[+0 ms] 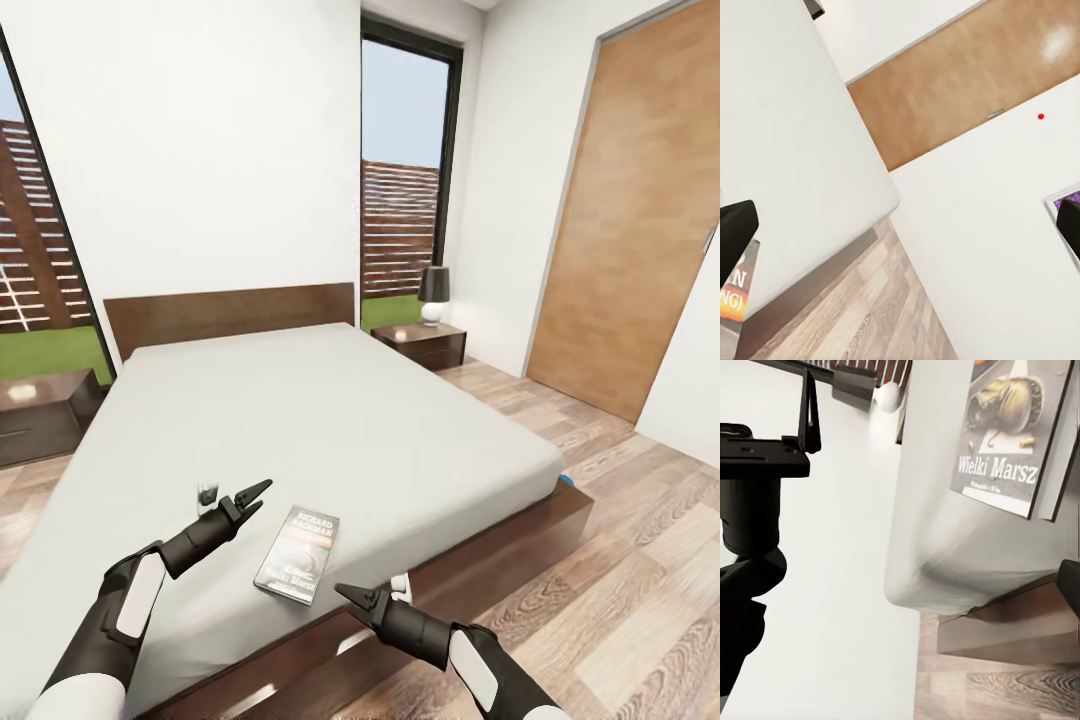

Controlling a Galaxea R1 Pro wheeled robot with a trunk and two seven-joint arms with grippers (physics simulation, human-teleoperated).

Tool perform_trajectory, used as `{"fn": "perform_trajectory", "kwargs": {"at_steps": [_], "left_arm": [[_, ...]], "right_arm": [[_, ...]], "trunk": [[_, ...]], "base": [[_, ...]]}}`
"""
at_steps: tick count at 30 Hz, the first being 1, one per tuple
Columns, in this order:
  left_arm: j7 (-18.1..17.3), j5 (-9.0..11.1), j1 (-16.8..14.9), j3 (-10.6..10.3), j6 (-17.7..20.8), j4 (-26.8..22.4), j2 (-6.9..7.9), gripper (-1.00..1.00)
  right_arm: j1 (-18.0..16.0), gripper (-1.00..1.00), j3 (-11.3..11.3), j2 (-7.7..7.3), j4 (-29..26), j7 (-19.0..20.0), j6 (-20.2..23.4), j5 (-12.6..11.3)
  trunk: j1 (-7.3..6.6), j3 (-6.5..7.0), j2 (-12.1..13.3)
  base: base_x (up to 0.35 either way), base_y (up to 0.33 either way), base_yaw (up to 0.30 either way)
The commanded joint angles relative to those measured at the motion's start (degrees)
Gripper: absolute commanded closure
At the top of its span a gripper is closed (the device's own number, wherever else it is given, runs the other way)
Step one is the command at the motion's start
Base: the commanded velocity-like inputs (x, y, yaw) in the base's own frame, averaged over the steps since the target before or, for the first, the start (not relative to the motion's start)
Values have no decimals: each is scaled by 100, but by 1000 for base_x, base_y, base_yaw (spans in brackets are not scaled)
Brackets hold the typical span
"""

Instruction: In the bedroom, move the book from the bed onto either nightstand, and place the two sandals side by side next to the bed.

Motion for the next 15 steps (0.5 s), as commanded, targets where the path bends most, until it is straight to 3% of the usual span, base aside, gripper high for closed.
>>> {"fn": "perform_trajectory", "kwargs": {"at_steps": [1, 9, 15], "left_arm": [[-8, 21, -4, 5, 36, 1, -1, -100], [-8, 21, -4, 7, 36, 1, 3, -100], [-8, 21, -4, 11, 36, 1, 5, -100]], "right_arm": [[-3, -100, 18, -3, -1, -5, 46, -54], [-3, -100, 18, -3, 0, -5, 46, -54], [-3, -100, 18, -3, 2, -5, 46, -54]], "trunk": [[22, -24, -44], [197, -168, -365], [197, -168, -365]], "base": [[0, 0, 0], [0, 0, 0], [0, 0, 6]]}}
